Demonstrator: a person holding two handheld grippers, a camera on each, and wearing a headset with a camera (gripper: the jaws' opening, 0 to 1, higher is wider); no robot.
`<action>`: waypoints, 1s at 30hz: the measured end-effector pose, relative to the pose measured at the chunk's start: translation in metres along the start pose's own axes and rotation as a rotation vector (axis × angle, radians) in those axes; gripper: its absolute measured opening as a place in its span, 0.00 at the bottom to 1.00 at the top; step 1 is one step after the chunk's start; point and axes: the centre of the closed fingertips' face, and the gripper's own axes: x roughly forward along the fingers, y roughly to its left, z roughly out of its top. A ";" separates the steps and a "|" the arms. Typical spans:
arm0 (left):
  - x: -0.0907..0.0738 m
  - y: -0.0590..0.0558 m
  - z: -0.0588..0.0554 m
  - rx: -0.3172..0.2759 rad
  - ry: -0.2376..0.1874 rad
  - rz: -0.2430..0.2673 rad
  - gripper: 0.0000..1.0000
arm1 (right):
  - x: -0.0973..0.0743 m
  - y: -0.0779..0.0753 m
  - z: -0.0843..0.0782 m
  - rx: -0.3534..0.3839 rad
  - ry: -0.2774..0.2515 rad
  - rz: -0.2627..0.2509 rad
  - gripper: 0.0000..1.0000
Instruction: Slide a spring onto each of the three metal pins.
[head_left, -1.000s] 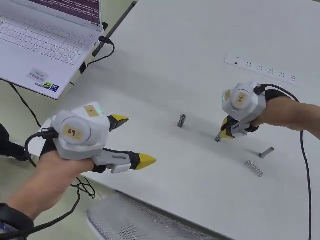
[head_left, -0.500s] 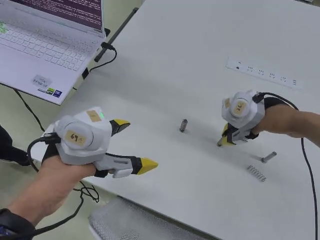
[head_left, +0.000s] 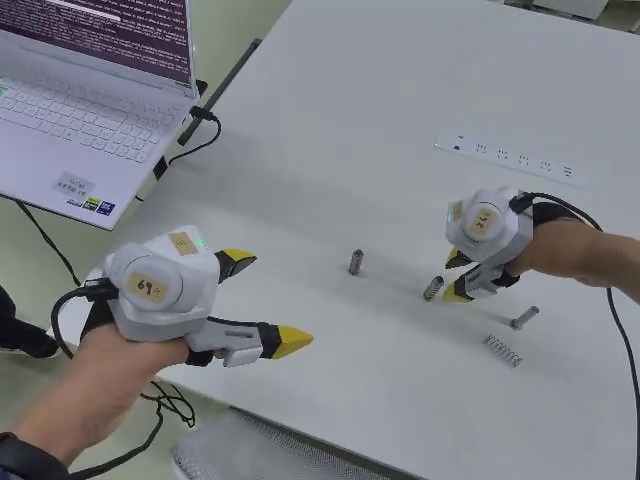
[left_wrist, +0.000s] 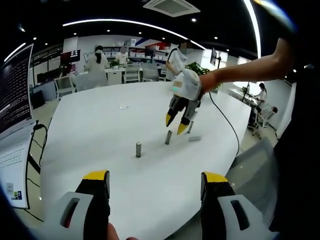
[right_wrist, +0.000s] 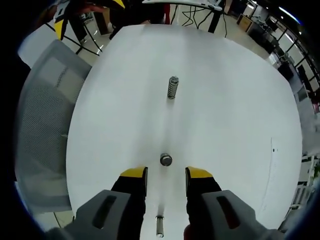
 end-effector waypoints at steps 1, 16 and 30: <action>0.000 -0.001 0.000 0.001 0.000 0.000 0.71 | -0.003 0.000 -0.001 0.013 -0.013 -0.014 0.29; -0.007 -0.010 0.011 0.015 -0.021 0.000 0.71 | -0.025 0.010 -0.011 0.187 -0.131 -0.105 0.33; -0.009 -0.015 0.017 0.020 -0.030 -0.005 0.71 | -0.034 0.023 -0.011 0.334 -0.257 -0.186 0.35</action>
